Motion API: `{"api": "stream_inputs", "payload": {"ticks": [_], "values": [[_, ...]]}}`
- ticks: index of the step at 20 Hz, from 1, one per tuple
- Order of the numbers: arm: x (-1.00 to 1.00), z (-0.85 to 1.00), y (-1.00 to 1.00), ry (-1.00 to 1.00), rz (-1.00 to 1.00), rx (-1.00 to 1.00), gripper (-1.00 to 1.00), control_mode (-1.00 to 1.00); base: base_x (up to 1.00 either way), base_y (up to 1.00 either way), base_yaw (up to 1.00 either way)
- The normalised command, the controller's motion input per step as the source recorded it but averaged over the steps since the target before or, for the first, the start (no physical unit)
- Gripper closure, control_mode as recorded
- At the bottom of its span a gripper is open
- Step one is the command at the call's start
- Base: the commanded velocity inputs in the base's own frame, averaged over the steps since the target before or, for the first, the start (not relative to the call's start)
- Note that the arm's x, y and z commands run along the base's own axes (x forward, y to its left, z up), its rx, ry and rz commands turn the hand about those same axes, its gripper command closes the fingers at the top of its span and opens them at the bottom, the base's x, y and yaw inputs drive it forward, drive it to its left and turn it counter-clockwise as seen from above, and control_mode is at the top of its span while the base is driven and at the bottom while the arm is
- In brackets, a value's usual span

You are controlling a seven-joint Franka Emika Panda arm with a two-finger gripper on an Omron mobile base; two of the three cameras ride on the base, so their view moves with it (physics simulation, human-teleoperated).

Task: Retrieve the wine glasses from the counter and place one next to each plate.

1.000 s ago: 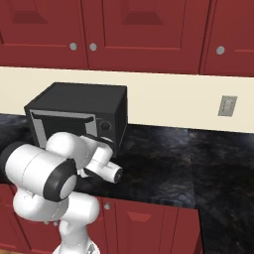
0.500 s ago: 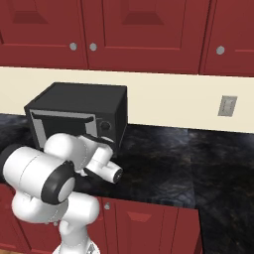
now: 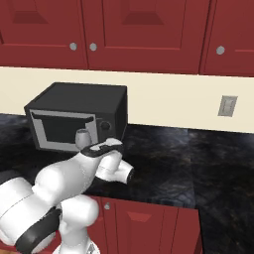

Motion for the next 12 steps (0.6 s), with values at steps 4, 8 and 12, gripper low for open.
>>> {"api": "stream_inputs", "payload": {"ticks": [4,8,12], "values": [[-0.99,1.00,-0.24,-0.21,0.00,0.02,1.00,-1.00,0.00,0.00,0.00],[-1.00,1.00,-0.16,-0.22,0.00,0.02,1.00,-1.00,0.00,0.00,0.00],[-0.96,1.00,-0.10,-0.20,0.00,0.00,1.00,-1.00,0.00,0.00,0.00]]}}
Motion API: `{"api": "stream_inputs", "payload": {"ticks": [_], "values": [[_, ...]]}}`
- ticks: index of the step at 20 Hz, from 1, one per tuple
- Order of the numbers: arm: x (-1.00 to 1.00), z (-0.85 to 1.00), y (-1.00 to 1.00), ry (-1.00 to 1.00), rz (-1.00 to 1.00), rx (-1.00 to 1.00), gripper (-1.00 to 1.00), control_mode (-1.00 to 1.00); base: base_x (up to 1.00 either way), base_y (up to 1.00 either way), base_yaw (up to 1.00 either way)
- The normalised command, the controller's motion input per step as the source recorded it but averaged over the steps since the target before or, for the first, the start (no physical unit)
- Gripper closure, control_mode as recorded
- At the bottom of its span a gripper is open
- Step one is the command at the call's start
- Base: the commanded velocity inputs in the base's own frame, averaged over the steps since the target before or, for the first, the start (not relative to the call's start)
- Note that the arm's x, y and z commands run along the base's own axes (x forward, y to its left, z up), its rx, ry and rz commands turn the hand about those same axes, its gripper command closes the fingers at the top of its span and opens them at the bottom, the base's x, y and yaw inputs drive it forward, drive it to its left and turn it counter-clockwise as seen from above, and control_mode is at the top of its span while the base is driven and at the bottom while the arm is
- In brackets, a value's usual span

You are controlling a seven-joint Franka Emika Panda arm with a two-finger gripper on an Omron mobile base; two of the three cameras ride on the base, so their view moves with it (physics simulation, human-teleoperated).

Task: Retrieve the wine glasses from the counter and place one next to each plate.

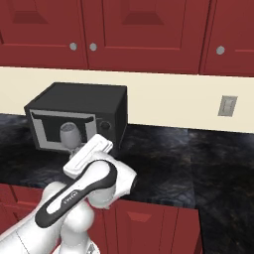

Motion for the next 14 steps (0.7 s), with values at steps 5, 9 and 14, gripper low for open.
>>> {"api": "stream_inputs", "payload": {"ticks": [5,9,14], "values": [[-0.68,0.83,-0.33,-0.06,0.00,0.02,1.00,-1.00,0.00,0.00,0.00],[-0.61,0.59,-0.27,0.00,0.00,0.00,1.00,-1.00,0.00,0.00,0.00],[-0.55,0.54,-0.09,0.00,0.01,0.03,1.00,-1.00,0.00,0.00,0.00]]}}
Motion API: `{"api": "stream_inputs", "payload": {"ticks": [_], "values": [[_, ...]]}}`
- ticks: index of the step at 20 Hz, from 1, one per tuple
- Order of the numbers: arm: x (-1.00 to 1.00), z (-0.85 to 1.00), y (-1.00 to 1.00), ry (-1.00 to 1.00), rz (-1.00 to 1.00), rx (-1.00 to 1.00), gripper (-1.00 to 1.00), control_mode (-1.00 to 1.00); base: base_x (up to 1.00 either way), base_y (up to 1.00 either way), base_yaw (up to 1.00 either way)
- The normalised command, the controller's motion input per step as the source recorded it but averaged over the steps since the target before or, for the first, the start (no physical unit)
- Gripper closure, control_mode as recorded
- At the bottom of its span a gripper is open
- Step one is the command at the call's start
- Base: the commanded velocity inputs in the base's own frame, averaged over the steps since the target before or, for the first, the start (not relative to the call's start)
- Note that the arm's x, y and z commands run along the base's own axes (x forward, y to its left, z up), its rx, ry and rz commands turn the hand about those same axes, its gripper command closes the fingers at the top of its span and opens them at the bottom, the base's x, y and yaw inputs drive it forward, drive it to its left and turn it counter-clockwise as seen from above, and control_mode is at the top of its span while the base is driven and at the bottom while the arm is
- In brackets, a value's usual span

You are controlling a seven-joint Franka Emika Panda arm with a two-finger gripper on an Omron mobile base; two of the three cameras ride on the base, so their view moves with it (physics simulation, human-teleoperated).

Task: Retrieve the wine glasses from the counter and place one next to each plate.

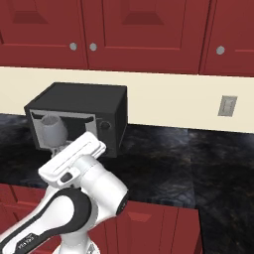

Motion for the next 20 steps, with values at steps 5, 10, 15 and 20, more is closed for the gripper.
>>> {"api": "stream_inputs", "payload": {"ticks": [5,10,15,20], "values": [[-0.27,0.18,0.00,-0.01,0.01,0.00,1.00,1.00,-0.52,0.31,0.08],[0.00,0.00,0.00,0.00,0.00,0.00,1.00,1.00,-0.64,1.00,0.35],[0.00,0.00,0.00,0.00,0.00,0.00,1.00,1.00,-0.01,0.78,0.74],[0.00,0.00,0.00,0.00,0.00,0.00,1.00,1.00,0.00,0.49,0.85]]}}
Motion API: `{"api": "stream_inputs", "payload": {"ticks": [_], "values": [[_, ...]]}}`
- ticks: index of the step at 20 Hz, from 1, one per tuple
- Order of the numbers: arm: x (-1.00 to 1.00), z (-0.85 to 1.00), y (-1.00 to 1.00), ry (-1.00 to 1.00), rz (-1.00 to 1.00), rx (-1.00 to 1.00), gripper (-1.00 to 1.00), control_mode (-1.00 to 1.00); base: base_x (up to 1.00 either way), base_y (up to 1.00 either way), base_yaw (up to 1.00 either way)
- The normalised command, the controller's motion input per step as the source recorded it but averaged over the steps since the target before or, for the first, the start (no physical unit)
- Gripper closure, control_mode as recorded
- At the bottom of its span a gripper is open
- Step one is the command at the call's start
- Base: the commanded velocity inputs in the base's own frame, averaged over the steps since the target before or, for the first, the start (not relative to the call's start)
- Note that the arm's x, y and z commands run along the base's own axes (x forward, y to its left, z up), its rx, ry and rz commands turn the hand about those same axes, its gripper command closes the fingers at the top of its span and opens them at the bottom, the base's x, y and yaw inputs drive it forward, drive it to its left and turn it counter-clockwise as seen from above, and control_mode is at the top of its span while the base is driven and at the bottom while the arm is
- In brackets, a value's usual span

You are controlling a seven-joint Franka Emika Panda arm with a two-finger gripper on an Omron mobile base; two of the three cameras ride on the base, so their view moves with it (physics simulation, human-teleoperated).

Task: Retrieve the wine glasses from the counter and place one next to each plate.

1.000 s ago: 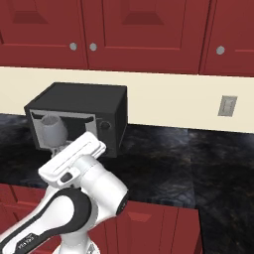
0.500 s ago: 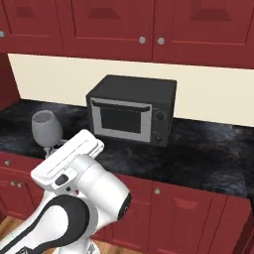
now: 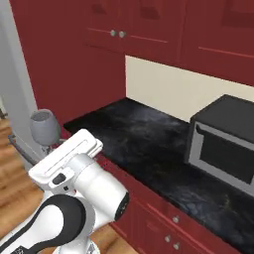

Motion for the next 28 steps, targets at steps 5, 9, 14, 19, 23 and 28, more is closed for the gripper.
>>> {"api": "stream_inputs", "payload": {"ticks": [5,9,14,19,23,28], "values": [[0.00,0.00,0.00,0.00,0.00,0.00,1.00,1.00,0.00,0.51,0.85],[0.00,0.00,0.00,0.00,0.00,0.00,1.00,1.00,0.00,0.63,0.83],[0.00,0.00,0.00,0.00,0.00,0.00,1.00,1.00,0.00,0.76,0.84],[0.00,0.00,0.00,0.00,0.00,0.00,1.00,1.00,0.00,0.69,0.87],[0.00,0.00,0.00,0.00,0.00,0.00,1.00,1.00,0.88,-0.19,0.55],[0.00,0.00,0.00,0.00,0.00,0.00,1.00,1.00,1.00,-0.98,0.26]]}}
